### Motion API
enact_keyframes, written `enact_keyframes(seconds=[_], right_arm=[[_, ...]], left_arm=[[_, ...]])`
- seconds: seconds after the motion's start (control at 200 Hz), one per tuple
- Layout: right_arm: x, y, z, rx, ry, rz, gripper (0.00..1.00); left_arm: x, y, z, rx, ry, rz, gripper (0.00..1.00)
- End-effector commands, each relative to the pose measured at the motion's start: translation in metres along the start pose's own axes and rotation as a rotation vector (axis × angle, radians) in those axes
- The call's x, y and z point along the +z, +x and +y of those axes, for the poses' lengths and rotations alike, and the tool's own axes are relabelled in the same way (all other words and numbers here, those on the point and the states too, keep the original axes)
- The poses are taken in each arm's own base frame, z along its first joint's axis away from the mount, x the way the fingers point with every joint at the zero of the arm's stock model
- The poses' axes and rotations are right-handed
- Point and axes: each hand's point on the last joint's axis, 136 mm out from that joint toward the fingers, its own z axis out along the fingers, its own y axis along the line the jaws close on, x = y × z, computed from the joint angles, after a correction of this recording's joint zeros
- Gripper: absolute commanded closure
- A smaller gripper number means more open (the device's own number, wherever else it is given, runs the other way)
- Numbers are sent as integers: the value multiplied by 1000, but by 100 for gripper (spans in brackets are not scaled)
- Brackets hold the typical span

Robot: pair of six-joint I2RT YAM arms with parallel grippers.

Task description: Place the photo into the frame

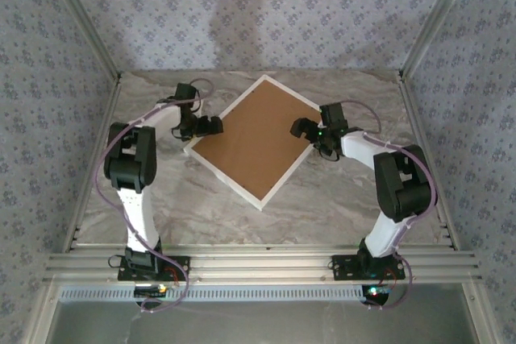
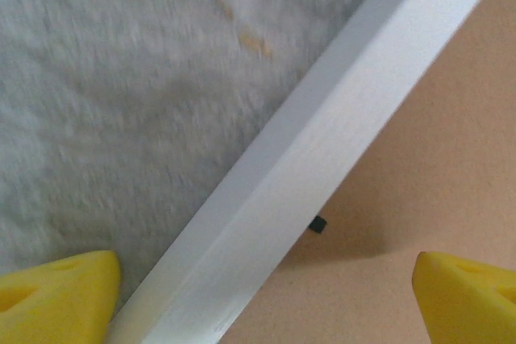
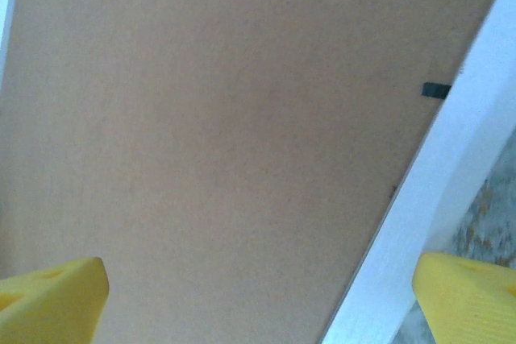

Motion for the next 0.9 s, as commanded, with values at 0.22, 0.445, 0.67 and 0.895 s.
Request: enact_keyframes(seconds=[0.22, 0.445, 0.67, 0.895], right_arm=[[31, -14, -16, -41, -2, 78, 0], [30, -41, -20, -120, 9, 80, 0], [-4, -31, 15, -366, -39, 85, 5], [-23, 43, 80, -648, -202, 235, 15]], left_arm=[[-16, 86, -73, -70, 230, 152, 7], [-21, 122, -99, -59, 233, 186, 7], [-52, 76, -85, -86, 173, 0, 5], [-69, 27, -60, -221, 203, -167, 3]])
